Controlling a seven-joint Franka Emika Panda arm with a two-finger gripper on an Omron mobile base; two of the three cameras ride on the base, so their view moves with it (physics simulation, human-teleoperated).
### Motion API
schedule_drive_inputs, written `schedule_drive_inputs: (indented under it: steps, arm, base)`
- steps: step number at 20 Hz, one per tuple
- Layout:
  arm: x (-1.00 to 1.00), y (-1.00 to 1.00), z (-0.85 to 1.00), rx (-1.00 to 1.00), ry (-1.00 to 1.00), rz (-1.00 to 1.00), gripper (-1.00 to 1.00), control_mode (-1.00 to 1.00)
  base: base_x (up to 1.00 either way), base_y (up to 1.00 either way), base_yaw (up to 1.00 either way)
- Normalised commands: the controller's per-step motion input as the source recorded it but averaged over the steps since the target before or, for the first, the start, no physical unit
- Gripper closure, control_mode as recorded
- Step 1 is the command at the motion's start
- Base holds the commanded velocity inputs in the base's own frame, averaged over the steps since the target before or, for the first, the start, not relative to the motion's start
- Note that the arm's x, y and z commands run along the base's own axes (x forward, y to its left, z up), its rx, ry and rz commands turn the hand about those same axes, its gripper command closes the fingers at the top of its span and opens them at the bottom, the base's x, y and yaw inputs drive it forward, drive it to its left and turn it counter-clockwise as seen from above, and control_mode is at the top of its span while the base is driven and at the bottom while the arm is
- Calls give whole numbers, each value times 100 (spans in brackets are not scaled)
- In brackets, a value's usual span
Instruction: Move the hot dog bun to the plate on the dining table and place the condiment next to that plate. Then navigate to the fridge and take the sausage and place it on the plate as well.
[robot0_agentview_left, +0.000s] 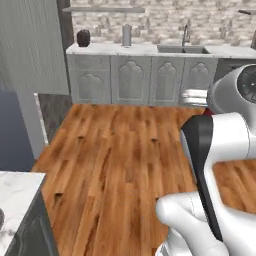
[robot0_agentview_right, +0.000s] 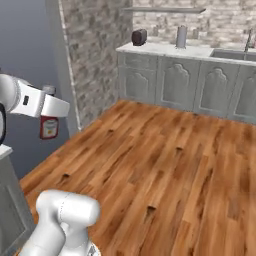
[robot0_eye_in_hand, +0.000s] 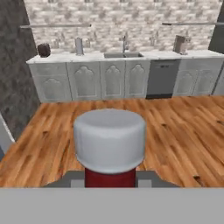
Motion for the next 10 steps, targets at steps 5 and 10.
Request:
schedule_drive_inputs:
  steps: [5, 10]
  arm:
    - [0, 0, 0, 0, 0, 0, 100, 100]
    - [0, 0, 0, 0, 0, 0, 100, 100]
  base:
    - [64, -36, -73]
    - [100, 4, -51]
